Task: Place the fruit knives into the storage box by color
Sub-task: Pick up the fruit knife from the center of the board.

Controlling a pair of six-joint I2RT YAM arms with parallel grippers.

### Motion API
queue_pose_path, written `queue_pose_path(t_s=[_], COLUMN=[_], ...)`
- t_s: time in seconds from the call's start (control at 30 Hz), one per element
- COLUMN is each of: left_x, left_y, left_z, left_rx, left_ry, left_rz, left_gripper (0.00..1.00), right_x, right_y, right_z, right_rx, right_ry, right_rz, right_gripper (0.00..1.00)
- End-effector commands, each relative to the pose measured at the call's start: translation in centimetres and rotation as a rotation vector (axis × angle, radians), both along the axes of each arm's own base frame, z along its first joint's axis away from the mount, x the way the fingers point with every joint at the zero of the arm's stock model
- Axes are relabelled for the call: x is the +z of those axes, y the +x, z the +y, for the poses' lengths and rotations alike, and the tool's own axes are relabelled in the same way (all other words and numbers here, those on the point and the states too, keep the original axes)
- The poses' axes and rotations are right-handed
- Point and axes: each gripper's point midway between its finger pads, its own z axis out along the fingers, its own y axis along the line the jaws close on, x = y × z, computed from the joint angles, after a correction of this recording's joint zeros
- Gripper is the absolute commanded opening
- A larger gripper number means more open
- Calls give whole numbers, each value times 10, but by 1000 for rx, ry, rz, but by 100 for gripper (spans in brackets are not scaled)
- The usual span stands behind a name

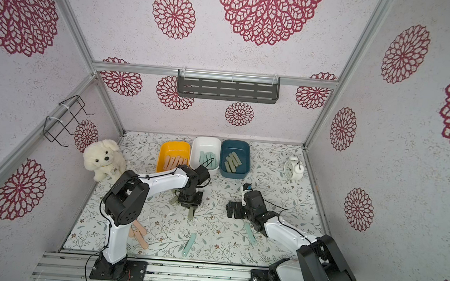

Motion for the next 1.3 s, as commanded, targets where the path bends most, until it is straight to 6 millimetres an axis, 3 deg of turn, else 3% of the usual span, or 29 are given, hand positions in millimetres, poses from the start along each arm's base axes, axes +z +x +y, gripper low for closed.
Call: queue_pose_path(t_s=[0.0, 0.1, 0.27, 0.37, 0.63, 0.8, 1.27], left_x=[-22, -23, -29, -36, -37, -32, 32], left_y=[-3, 0, 11, 15, 12, 13, 48], left_z=[9, 7, 2, 2, 10, 10, -27], left_rx=[-4, -8, -31, -46, -49, -45, -40], left_ry=[38, 37, 43, 59, 92, 88, -16], left_rz=[12, 8, 7, 15, 12, -1, -146], left_gripper=[30, 31, 49, 52, 31, 23, 15], right_x=[7, 8, 11, 12, 14, 15, 27], right_y=[1, 1, 1, 0, -2, -1, 10], right_z=[2, 3, -1, -2, -7, -7, -22], right_rx=[19, 20, 9, 3, -6, -5, -52], right_ry=[23, 28, 27, 30, 28, 31, 17], right_rz=[-24, -24, -31, -33, -36, -37, -71], right_gripper=[99, 99, 99, 99, 99, 99, 99])
